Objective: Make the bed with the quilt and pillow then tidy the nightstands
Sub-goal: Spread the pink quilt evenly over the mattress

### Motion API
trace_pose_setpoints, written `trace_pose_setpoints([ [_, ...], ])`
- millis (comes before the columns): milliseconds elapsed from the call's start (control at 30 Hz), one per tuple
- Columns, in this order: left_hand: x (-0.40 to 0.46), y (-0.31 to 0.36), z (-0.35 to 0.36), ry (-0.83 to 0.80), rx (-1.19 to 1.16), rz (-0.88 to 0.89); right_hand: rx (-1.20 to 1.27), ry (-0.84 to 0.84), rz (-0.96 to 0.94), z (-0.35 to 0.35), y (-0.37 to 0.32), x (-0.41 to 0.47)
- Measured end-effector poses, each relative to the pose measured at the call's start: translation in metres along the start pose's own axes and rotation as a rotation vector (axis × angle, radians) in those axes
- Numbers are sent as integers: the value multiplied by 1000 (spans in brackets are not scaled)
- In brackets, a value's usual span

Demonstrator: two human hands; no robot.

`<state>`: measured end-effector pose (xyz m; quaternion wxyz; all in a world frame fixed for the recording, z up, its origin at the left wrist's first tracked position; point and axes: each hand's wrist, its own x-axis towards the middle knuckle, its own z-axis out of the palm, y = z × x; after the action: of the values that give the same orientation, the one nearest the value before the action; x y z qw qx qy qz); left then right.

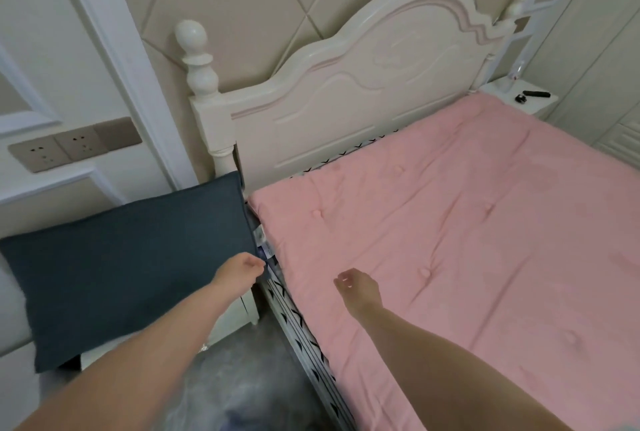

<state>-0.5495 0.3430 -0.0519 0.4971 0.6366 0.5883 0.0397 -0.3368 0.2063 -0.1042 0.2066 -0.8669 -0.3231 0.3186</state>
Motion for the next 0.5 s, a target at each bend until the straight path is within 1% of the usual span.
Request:
trace_pose_setpoints([
  [100, 36, 7, -10, -30, 18, -14, -22, -40, 52, 10, -12, 16],
  [300, 126, 30, -55, -145, 55, 97, 63, -56, 315, 47, -45, 58],
  [333, 140, 31, -64, -163, 53, 107, 100, -45, 347, 55, -55, 65],
  [433, 174, 31, -86, -211, 27, 106, 354, 12, 488, 66, -90, 84],
  [500, 199, 28, -102, -250, 55, 106, 470, 57, 563, 72, -113, 102],
])
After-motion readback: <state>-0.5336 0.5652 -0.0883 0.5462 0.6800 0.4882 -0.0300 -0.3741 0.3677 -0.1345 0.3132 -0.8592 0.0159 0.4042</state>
